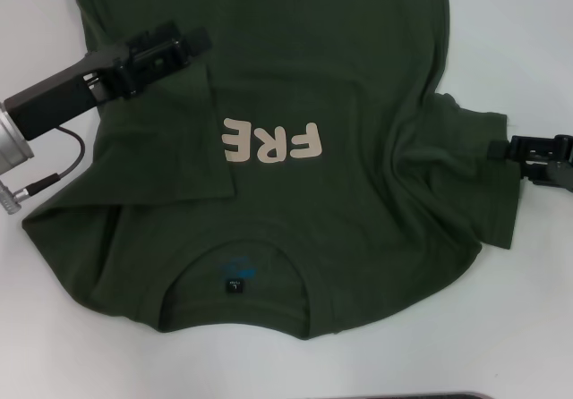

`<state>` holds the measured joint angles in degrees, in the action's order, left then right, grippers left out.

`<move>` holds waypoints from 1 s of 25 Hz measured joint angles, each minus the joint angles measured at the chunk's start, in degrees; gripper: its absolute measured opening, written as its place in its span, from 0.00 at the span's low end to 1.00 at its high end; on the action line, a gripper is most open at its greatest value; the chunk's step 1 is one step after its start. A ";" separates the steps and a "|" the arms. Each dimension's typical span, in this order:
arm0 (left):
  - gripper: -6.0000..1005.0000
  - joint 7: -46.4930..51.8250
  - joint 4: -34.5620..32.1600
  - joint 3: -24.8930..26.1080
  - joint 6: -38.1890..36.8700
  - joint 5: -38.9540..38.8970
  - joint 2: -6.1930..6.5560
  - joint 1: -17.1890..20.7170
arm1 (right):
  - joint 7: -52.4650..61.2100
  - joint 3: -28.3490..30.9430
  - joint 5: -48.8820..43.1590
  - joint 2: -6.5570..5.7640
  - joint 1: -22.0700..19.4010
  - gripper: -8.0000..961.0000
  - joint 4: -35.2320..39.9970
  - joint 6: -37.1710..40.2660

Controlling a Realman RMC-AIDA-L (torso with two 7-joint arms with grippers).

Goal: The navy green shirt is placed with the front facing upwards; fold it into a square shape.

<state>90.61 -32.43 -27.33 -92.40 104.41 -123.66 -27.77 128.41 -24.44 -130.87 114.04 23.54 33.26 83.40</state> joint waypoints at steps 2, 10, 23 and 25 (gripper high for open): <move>0.87 0.00 0.00 0.00 0.03 0.00 0.04 0.00 | 0.00 0.00 0.00 -0.03 0.07 0.78 -0.76 -0.56; 0.87 -0.09 -0.16 0.00 0.04 -0.02 0.13 0.49 | 0.00 -0.16 0.00 0.17 0.18 0.57 -1.49 -2.40; 0.87 -0.09 -0.01 0.09 0.64 -0.12 0.18 0.62 | -1.76 1.23 3.44 0.14 0.13 0.09 -0.89 1.13; 0.87 -0.09 0.00 0.09 0.65 -0.20 0.18 0.62 | -1.97 1.27 4.63 0.00 0.18 0.06 -0.82 2.34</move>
<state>90.52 -32.43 -27.24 -91.75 104.22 -123.48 -27.15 126.43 -23.16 -126.23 114.04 23.72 32.44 85.75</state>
